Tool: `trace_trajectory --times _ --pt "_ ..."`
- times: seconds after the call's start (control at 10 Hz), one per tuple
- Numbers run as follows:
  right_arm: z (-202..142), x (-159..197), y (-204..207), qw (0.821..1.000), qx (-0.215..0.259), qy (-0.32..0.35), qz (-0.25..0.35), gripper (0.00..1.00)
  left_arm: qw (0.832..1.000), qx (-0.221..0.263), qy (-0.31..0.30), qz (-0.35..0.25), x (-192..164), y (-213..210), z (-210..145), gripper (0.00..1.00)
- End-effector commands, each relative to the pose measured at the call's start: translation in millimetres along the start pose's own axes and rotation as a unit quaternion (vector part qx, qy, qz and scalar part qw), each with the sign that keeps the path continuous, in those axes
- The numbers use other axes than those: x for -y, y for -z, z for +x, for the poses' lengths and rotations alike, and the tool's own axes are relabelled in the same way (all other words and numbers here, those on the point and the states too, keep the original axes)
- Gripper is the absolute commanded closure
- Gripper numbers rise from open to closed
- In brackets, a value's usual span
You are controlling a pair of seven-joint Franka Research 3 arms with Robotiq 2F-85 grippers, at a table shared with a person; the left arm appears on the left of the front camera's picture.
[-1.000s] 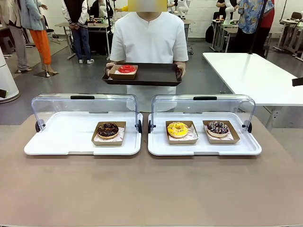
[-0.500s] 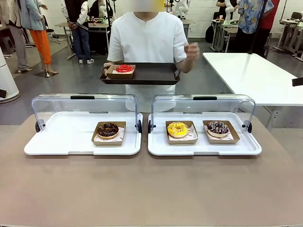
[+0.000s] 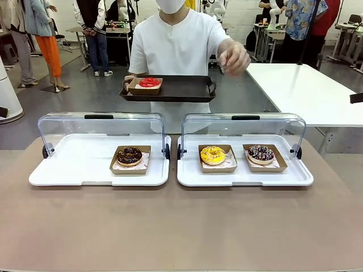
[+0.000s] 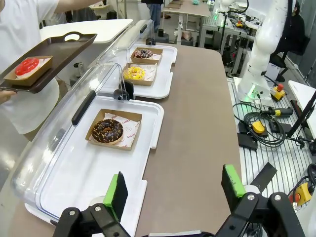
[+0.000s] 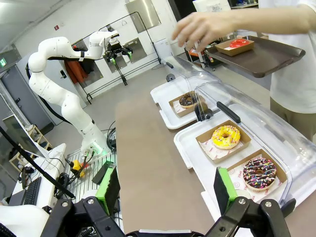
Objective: Provide the desired donut to the person.
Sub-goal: Pick up and lift the Paper togo box containing the Donut pointed at by the person.
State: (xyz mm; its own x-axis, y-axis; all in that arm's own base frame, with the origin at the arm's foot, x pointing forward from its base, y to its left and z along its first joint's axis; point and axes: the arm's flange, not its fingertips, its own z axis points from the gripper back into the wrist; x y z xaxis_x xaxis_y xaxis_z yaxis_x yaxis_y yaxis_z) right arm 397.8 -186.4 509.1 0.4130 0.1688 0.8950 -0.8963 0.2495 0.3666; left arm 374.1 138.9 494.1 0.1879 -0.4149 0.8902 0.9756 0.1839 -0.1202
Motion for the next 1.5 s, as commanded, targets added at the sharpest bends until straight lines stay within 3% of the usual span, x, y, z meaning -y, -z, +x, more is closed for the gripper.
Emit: trace_trajectory --times 0.0,1.4 --pt "0.5 -0.3 0.9 1.000 0.001 -0.001 0.001 0.00 1.000 0.008 0.003 0.003 3.8 1.0 0.4 0.00" --pt "0.5 -0.3 0.9 1.000 0.001 -0.001 0.001 0.00 1.000 0.008 0.003 0.003 3.8 1.0 0.4 0.00"
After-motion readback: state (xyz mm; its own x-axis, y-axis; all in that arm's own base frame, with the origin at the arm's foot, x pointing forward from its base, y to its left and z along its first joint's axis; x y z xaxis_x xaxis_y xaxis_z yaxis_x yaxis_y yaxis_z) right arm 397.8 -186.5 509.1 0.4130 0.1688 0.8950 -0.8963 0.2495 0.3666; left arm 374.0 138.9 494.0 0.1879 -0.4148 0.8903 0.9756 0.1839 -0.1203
